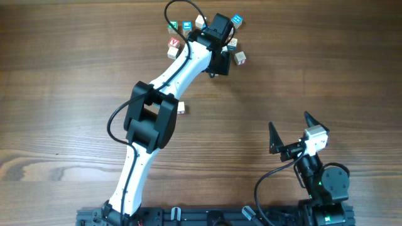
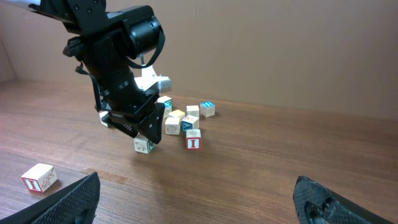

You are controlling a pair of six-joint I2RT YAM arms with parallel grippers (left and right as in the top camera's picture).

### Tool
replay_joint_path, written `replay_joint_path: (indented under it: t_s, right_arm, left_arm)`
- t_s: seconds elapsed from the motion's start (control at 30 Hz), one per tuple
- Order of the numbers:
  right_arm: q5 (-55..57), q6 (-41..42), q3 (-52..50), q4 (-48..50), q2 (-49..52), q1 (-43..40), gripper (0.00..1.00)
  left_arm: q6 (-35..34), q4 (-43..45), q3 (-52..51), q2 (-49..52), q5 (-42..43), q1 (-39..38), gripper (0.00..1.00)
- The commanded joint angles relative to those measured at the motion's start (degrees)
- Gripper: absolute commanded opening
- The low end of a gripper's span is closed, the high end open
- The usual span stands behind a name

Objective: Form a horizontal line

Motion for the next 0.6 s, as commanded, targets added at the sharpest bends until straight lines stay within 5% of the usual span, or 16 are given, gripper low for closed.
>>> replay_joint_path:
  t_s: [0.0, 0.57]
  right_arm:
    - [-0.76, -0.57, -0.04, 0.15, -0.24, -0.28, 1.00]
    - [-0.76, -0.55, -0.04, 0.15, -0.24, -0.28, 1.00]
  left_arm:
    - [-3.69, 0.11, -0.07, 0.66, -1.22, 0.02, 0.60]
    - [-5.90, 5.97, -3.61, 0.63, -3.21, 0.17, 0.48]
